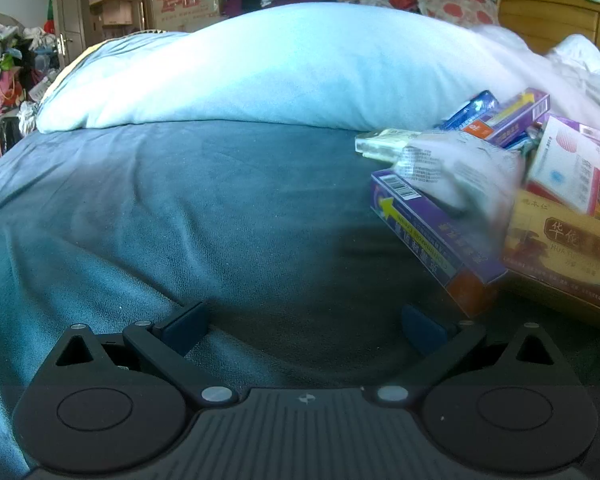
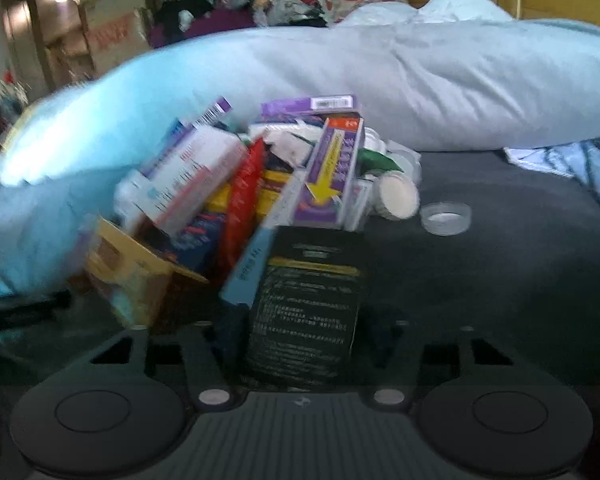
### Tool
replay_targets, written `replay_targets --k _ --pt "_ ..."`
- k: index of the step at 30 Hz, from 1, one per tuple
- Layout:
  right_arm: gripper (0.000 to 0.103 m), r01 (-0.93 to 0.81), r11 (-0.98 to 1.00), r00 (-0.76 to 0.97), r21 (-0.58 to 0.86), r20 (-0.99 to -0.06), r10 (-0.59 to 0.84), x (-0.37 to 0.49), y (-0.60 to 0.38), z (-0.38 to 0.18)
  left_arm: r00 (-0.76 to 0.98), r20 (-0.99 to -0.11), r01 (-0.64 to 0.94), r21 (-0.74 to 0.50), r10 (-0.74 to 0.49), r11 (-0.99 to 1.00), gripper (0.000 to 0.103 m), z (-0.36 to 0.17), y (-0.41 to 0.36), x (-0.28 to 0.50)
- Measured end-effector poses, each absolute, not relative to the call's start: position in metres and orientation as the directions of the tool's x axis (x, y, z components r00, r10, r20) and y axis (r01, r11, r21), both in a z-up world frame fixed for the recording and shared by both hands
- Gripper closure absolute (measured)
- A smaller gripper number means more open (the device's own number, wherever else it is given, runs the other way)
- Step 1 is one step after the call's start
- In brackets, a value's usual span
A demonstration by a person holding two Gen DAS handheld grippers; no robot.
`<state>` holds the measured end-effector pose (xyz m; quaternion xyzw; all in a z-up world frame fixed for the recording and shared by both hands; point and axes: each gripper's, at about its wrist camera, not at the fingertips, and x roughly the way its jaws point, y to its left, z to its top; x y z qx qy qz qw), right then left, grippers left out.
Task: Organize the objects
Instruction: 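Move both grippers toward the pile of medicine boxes, then grasp the black SNOWMOLLY box with the right gripper while the left grasps a white cap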
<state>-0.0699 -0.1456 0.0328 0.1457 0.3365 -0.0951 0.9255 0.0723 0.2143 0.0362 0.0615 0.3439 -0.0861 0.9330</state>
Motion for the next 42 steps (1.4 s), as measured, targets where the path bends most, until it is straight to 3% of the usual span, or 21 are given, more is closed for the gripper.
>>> replay_targets --k 7,12,16,20,24,28,31,35,39,42 --pt "0.048 0.278 0.921 0.79 0.274 -0.611 -0.057 -0.098 -0.164 0.058 0.751 -0.651 0.201 0.06 -0.114 0.978 0.0 0.036 0.214 0.071" --pt "0.047 0.285 0.937 0.656 0.203 -0.754 -0.036 -0.112 -0.149 0.039 0.727 -0.675 0.212 0.041 -0.13 0.976 0.0 0.04 0.217 0.077" --pt "0.045 0.276 0.952 0.6 0.13 -0.797 -0.065 -0.102 -0.141 0.027 0.635 -0.746 0.307 0.01 -0.198 0.952 0.0 0.056 0.228 0.078" --pt "0.044 0.243 0.964 0.612 0.108 -0.788 -0.066 -0.089 -0.119 0.029 0.658 -0.713 0.314 -0.031 -0.241 0.949 0.0 0.08 0.257 0.044" --pt "0.046 0.143 0.973 0.646 0.179 -0.762 0.045 -0.07 -0.079 0.028 0.703 -0.678 0.323 0.036 -0.214 0.946 0.0 0.094 0.275 0.007" --pt "0.049 0.088 0.953 0.692 0.29 -0.706 0.151 -0.061 -0.071 0.035 0.708 -0.653 0.395 0.047 -0.271 0.918 0.0 0.106 0.269 -0.019" --pt "0.05 0.122 0.958 0.742 0.259 -0.665 0.086 -0.07 -0.095 0.048 0.66 -0.647 0.512 0.018 -0.381 0.859 0.0 0.106 0.247 -0.036" --pt "0.05 0.187 0.953 0.721 0.24 -0.692 0.032 -0.074 -0.131 0.042 0.603 -0.65 0.618 0.015 -0.462 0.786 0.0 0.091 0.203 -0.051" --pt "0.049 0.175 0.962 0.688 0.21 -0.725 0.033 -0.075 -0.129 0.026 0.598 -0.68 0.591 0.016 -0.425 0.806 0.001 0.068 0.178 -0.043" --pt "0.049 0.176 0.959 0.692 0.221 -0.72 0.038 -0.077 -0.131 0.022 0.611 -0.662 0.608 0.041 -0.434 0.793 0.01 0.061 0.166 -0.041"
